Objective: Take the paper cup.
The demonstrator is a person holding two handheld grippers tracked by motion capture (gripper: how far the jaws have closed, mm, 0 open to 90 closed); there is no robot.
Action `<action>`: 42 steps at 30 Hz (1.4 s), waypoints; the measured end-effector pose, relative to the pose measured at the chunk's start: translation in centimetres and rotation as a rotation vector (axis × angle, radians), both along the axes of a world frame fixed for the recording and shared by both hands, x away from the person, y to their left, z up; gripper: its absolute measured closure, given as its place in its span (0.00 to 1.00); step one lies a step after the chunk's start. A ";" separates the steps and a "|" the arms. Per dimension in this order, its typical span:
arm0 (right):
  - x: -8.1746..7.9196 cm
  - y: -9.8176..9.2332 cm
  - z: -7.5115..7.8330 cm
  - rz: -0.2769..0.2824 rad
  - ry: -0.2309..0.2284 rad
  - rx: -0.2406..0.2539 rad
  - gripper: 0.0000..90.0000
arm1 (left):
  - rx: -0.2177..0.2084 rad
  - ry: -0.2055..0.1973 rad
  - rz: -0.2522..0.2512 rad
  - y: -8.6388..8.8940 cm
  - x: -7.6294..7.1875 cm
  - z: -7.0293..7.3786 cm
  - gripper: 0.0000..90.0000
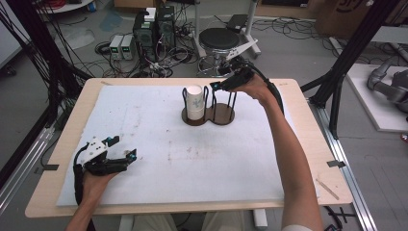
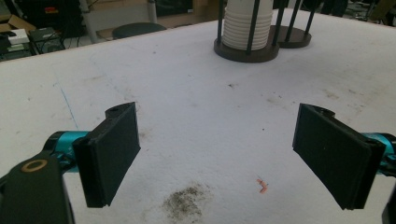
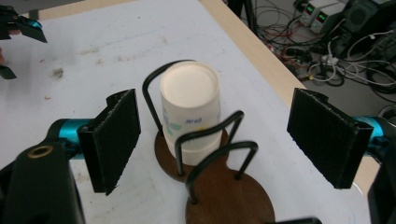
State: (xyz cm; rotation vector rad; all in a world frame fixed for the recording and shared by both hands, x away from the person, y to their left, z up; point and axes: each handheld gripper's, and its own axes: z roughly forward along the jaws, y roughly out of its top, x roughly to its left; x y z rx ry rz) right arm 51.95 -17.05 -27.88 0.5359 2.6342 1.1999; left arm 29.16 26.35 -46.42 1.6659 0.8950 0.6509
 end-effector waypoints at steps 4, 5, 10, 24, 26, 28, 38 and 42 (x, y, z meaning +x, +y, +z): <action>0.5 1.4 0.3 0.025 0.002 -0.022 0.20 | 0.002 0.000 0.000 0.0 0.0 0.0 0.16; 0.6 1.7 0.4 0.027 0.001 -0.027 0.20 | 0.005 -0.001 -0.002 0.0 0.0 0.0 0.16; 1.2 3.0 0.3 0.052 0.011 -0.038 0.20 | 0.011 0.003 -0.004 -0.1 0.0 0.0 0.16; 2.4 5.7 -0.7 0.106 0.051 -0.129 0.20 | 0.008 0.006 -0.007 0.0 0.0 0.0 0.16; 2.6 6.1 -0.9 0.109 0.056 -0.153 0.20 | 0.010 0.006 -0.007 0.0 0.0 0.0 0.16; 2.9 6.4 -1.1 0.115 0.066 -0.163 0.20 | 0.008 0.006 -0.007 0.0 0.1 0.0 0.16; 3.3 8.0 -2.3 0.149 0.092 -0.265 0.20 | 0.014 0.009 -0.006 -0.1 0.1 0.0 0.16; 3.3 8.5 -2.7 0.152 0.094 -0.302 0.20 | 0.012 0.009 -0.007 -0.1 0.1 0.0 0.16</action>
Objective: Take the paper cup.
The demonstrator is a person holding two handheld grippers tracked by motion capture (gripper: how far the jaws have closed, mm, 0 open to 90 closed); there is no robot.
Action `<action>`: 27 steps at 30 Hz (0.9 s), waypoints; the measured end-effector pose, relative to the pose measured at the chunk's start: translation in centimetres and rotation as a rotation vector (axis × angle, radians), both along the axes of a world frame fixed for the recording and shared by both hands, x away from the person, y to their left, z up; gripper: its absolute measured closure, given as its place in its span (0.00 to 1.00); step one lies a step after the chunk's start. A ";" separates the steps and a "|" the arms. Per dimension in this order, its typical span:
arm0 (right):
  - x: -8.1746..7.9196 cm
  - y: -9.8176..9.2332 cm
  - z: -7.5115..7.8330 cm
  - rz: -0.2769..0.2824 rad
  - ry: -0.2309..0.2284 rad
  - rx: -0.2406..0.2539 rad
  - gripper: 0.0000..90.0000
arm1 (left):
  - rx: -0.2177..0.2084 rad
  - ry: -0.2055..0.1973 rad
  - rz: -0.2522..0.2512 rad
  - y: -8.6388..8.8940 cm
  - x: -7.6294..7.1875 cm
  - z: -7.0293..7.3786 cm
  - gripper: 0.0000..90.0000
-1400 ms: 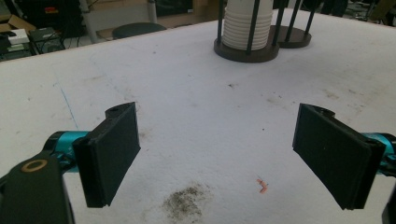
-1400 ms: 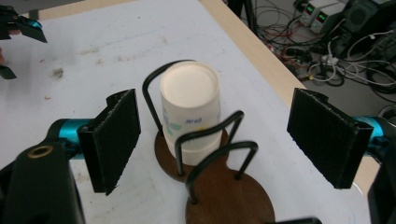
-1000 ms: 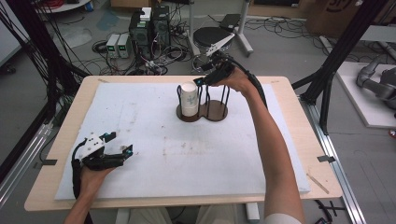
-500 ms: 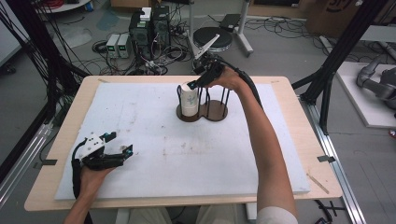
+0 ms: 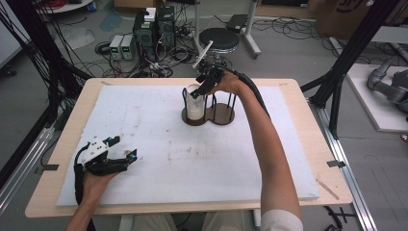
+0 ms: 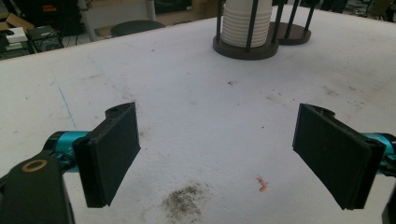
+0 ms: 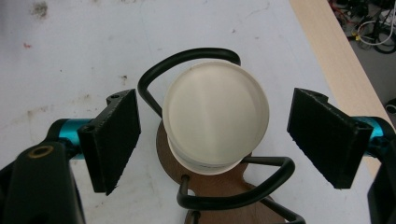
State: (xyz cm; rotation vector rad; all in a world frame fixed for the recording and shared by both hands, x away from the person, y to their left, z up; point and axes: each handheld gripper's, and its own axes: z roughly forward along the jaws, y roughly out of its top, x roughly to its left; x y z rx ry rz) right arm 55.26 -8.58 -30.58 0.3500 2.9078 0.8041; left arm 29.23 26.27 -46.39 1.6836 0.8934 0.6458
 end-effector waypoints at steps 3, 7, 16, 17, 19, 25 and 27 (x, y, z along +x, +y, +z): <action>0.1 0.2 -0.3 -0.003 -0.002 -0.024 0.20 | 0.001 0.000 0.000 0.0 0.0 0.0 0.16; 0.1 0.4 -0.7 -0.007 0.009 -0.052 0.20 | 0.002 0.001 -0.001 0.0 0.0 0.0 0.16; 0.3 0.8 -1.3 -0.008 0.016 -0.070 0.21 | 0.002 0.001 0.000 0.0 0.0 0.0 0.16; 0.3 0.7 -1.3 -0.005 0.017 -0.071 0.24 | 0.002 0.001 0.000 0.0 0.0 0.0 0.16; 0.4 0.7 -1.3 -0.004 0.023 -0.073 0.28 | 0.002 0.001 0.000 0.0 0.0 0.0 0.16; 0.4 0.8 -1.2 0.008 0.016 -0.072 0.38 | 0.000 0.002 -0.001 0.0 0.0 0.0 0.16; 0.4 0.8 -1.2 0.007 0.014 -0.072 0.38 | 0.001 0.002 -0.001 0.0 0.0 0.0 0.16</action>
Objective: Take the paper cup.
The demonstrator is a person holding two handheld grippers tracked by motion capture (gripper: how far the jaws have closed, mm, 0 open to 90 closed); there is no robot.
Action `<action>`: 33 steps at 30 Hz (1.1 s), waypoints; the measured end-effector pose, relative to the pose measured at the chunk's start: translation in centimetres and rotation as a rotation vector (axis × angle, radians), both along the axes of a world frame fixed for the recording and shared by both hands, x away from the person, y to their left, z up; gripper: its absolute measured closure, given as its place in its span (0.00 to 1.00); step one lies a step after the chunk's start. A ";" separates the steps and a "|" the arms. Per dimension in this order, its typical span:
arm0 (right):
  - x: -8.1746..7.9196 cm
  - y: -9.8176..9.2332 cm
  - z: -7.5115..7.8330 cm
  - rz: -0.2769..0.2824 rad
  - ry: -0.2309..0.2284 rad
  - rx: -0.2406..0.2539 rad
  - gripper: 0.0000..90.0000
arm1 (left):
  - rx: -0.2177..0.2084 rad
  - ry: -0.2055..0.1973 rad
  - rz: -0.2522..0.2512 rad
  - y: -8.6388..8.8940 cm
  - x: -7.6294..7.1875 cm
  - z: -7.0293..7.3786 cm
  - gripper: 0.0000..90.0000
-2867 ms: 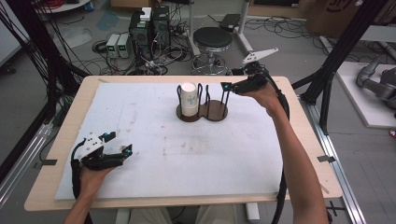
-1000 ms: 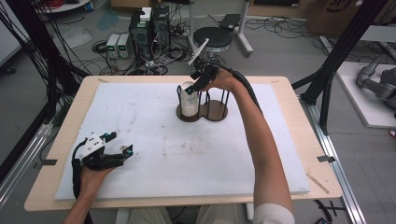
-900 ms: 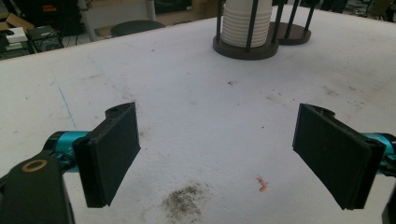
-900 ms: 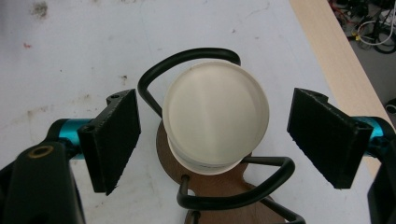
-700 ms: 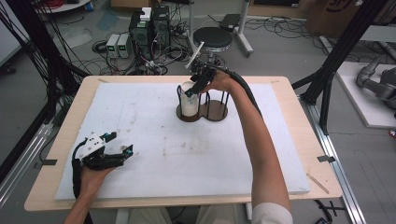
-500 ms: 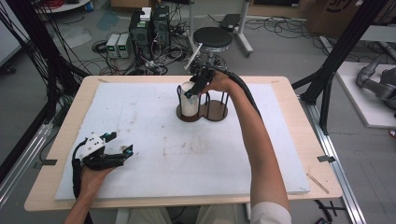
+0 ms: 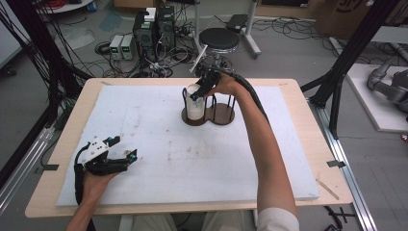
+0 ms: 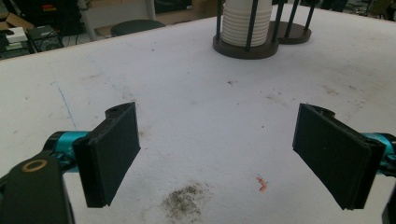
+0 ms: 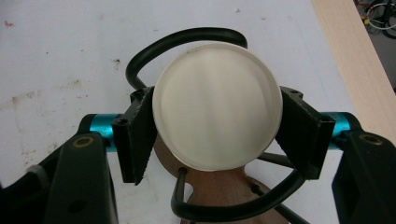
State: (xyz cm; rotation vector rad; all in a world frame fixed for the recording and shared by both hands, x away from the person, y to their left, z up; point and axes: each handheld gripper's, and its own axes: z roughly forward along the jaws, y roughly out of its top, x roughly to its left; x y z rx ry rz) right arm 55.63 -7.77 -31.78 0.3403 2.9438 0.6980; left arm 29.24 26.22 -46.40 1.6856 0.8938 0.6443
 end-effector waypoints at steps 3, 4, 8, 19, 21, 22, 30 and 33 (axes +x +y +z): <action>0.0 0.0 0.0 -0.002 0.006 -0.004 0.38 | 0.001 0.000 -0.002 0.0 0.0 0.0 0.16; 0.0 -0.1 0.0 -0.003 0.007 -0.002 0.39 | 0.001 0.000 -0.001 0.0 0.0 0.0 0.16; 0.0 -0.1 0.2 0.000 -0.002 0.001 0.39 | 0.001 0.000 -0.001 0.0 0.0 0.0 0.16; -0.1 -0.4 0.7 -0.016 -0.007 0.023 0.40 | 0.010 -0.004 -0.001 0.0 0.0 0.0 0.16; -0.2 -0.5 1.1 -0.018 -0.010 0.033 0.40 | 0.012 -0.005 -0.003 0.0 0.0 0.0 0.16; -0.2 -0.6 1.3 -0.019 -0.013 0.041 0.40 | 0.012 -0.005 -0.003 0.0 0.0 0.0 0.16; -0.7 -1.4 4.2 -0.035 -0.039 0.120 0.41 | 0.015 -0.005 -0.001 -0.1 0.0 0.0 0.16; -0.8 -1.8 5.4 -0.038 -0.056 0.126 0.42 | 0.014 -0.007 0.001 -0.1 0.0 0.0 0.16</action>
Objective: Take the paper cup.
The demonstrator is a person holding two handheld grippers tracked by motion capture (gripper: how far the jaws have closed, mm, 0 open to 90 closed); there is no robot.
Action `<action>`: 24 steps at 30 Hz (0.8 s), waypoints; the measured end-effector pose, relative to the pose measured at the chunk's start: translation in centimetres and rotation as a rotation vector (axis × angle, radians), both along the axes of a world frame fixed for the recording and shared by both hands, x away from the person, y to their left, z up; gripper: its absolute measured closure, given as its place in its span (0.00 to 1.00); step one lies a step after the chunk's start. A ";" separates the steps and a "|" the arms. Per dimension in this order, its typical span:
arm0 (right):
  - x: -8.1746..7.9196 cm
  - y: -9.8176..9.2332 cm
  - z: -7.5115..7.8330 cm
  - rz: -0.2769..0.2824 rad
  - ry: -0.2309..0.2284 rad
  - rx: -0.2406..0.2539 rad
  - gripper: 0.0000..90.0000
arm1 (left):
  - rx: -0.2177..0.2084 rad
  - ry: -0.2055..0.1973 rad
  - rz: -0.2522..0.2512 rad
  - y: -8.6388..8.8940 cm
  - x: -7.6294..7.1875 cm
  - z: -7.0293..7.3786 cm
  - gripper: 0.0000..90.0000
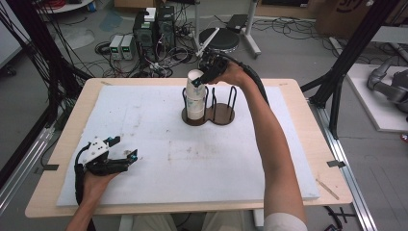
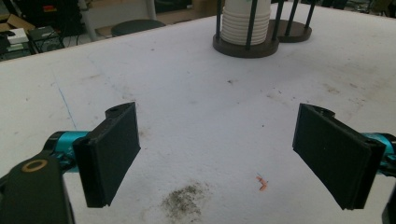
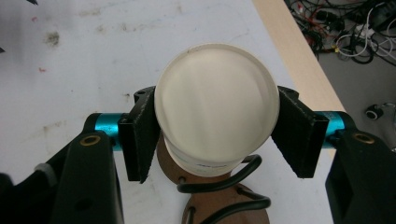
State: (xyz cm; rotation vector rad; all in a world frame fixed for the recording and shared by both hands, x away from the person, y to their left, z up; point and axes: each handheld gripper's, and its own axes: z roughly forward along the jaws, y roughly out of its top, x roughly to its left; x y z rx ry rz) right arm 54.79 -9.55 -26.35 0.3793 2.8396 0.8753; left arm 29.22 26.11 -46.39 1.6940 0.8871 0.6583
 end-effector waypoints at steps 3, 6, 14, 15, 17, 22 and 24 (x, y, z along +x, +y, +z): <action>-0.2 -0.1 1.0 -0.003 -0.010 0.006 0.42 | -0.002 0.001 -0.001 0.0 0.0 0.0 0.16; -0.4 -0.3 2.6 -0.003 -0.032 0.023 0.42 | -0.003 0.002 0.001 0.0 0.0 0.0 0.16; -0.8 -0.6 4.3 -0.011 -0.061 0.020 0.42 | -0.004 0.001 0.001 0.0 0.0 0.0 0.16; -0.8 -0.6 4.4 -0.007 -0.062 0.023 0.42 | -0.002 0.001 0.000 0.0 0.0 0.0 0.16; -0.9 -0.8 4.5 -0.012 -0.061 0.021 0.42 | -0.002 0.001 0.000 0.0 0.0 0.0 0.16; -2.2 -1.7 4.7 -0.006 -0.060 0.068 0.42 | -0.002 0.000 0.001 0.0 0.0 0.0 0.16; -3.2 -2.7 4.8 -0.009 -0.062 0.107 0.42 | -0.002 -0.001 -0.001 0.0 0.0 0.0 0.16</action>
